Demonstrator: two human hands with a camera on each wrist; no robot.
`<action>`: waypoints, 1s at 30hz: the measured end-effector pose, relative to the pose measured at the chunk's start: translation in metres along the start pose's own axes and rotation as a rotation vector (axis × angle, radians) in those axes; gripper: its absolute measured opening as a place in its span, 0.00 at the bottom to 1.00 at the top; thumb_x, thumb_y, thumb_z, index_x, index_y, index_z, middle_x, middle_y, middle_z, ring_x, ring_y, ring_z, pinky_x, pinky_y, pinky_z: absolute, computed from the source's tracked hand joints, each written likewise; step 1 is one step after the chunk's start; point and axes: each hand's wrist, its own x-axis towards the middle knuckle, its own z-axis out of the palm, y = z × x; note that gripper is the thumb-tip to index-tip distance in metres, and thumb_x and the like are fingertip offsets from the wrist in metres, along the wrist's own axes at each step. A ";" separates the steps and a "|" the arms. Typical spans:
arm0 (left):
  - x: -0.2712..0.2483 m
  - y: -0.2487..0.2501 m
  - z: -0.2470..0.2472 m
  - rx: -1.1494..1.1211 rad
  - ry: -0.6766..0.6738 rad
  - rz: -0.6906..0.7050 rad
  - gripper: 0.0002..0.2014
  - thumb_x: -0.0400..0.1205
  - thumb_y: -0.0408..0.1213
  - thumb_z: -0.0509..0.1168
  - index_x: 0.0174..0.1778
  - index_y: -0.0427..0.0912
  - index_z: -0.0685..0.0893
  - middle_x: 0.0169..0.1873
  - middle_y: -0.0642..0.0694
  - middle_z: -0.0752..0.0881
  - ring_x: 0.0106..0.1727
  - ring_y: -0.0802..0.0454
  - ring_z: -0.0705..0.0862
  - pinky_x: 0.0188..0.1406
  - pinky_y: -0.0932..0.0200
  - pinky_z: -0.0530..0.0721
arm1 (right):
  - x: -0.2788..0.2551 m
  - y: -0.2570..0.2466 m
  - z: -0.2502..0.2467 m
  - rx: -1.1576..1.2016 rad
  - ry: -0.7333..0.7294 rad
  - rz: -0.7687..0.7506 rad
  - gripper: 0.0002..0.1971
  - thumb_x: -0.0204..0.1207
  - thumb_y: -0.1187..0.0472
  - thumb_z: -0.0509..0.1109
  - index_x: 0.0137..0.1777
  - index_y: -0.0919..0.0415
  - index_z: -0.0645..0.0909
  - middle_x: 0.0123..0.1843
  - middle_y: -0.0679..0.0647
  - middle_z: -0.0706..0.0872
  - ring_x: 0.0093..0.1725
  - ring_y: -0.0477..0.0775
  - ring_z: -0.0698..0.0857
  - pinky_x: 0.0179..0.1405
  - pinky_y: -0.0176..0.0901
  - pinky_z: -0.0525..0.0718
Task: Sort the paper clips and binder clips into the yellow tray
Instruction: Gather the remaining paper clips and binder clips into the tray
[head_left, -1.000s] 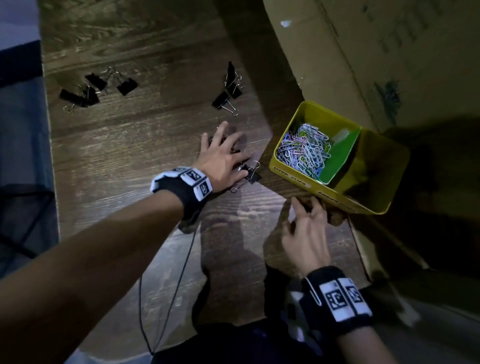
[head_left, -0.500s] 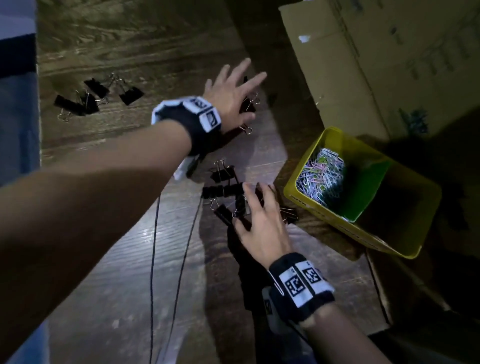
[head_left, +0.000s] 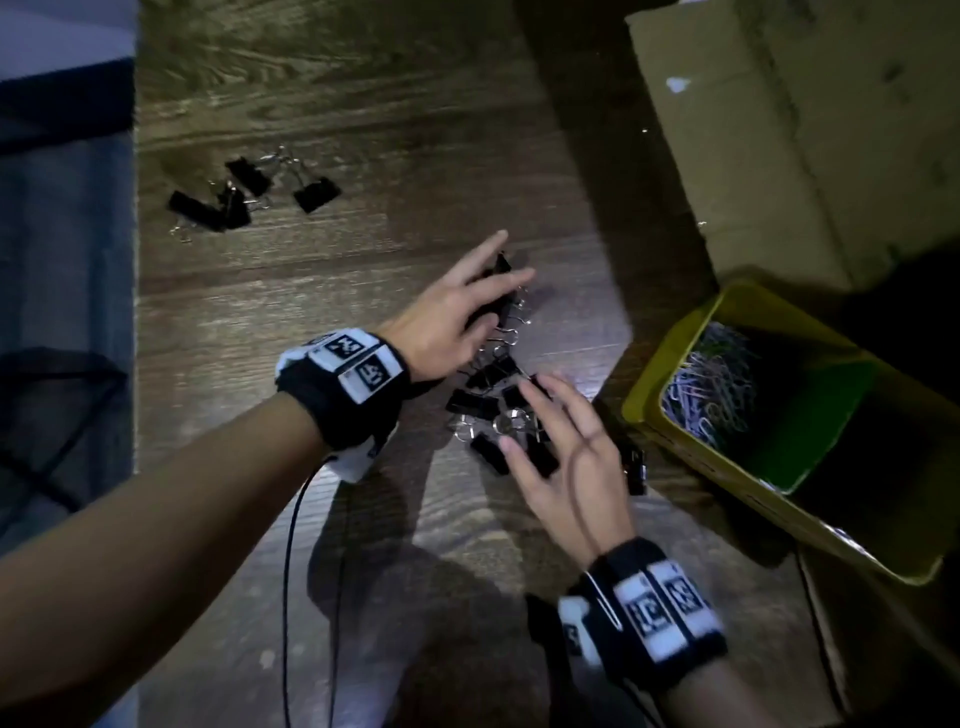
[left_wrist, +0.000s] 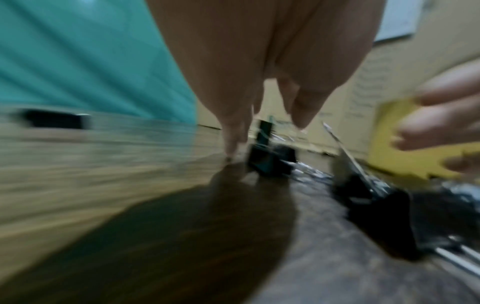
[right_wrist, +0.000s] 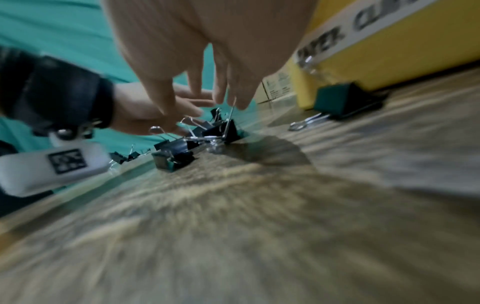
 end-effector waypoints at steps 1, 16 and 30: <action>-0.008 -0.004 -0.011 0.005 0.076 -0.033 0.26 0.80 0.30 0.62 0.75 0.46 0.70 0.81 0.40 0.55 0.81 0.49 0.58 0.78 0.64 0.56 | -0.006 0.001 -0.002 0.013 0.044 -0.023 0.25 0.76 0.50 0.68 0.71 0.59 0.77 0.73 0.57 0.76 0.77 0.52 0.70 0.76 0.47 0.68; -0.007 -0.144 -0.110 0.235 0.106 -0.809 0.42 0.64 0.78 0.55 0.75 0.69 0.60 0.80 0.39 0.57 0.79 0.31 0.55 0.77 0.32 0.56 | -0.016 -0.003 0.015 -0.392 -0.122 0.099 0.50 0.61 0.24 0.64 0.81 0.46 0.58 0.81 0.60 0.55 0.81 0.65 0.53 0.72 0.76 0.65; 0.068 -0.012 -0.011 0.213 -0.285 -0.349 0.27 0.79 0.68 0.44 0.76 0.71 0.55 0.82 0.58 0.47 0.82 0.44 0.38 0.71 0.24 0.34 | 0.028 0.007 0.012 -0.255 -0.212 0.132 0.69 0.51 0.39 0.85 0.82 0.44 0.37 0.84 0.62 0.44 0.83 0.62 0.45 0.82 0.58 0.53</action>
